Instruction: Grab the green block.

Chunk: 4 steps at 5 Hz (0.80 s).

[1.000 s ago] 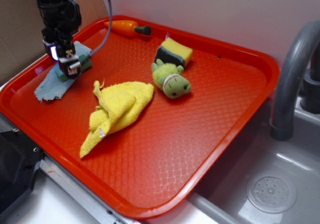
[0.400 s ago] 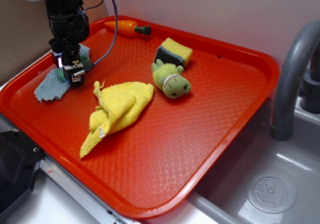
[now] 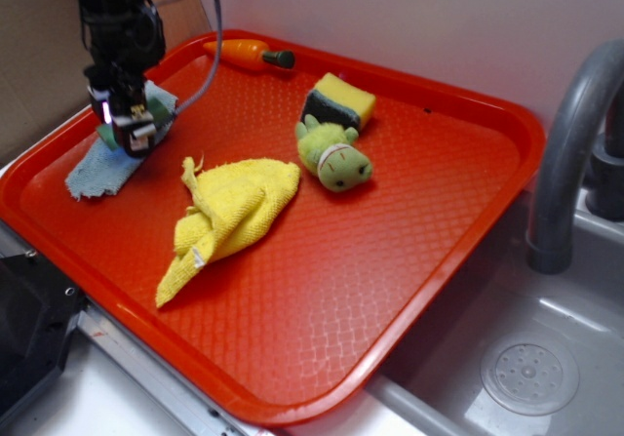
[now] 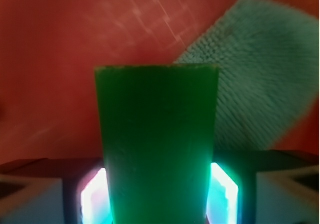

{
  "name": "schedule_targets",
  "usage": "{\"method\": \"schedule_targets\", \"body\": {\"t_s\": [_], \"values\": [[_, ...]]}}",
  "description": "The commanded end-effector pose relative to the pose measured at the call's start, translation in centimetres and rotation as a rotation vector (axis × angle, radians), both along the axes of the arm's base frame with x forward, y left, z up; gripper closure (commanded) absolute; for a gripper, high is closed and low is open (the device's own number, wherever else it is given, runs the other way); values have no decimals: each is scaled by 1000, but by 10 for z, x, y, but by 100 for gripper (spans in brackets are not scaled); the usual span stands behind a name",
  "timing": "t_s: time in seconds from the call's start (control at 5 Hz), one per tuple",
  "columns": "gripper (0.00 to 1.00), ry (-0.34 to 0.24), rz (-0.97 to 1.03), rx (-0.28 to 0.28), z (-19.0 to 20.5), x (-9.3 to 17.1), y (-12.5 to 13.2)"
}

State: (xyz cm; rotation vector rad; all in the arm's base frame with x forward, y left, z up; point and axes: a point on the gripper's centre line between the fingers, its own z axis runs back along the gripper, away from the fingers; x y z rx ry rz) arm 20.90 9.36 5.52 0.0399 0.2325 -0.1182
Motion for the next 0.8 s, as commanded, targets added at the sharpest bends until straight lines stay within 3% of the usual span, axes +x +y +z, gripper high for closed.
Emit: {"method": "schedule_targets", "body": {"t_s": [0.0,0.2,0.4,0.6], "values": [[100,-143,103,59,85,0,-29],[100,-198,89,23,112,-4,-46],[100,-246,92,-51,139,-12,-70],[100,-260,61,-68,157,-15,-90]]}}
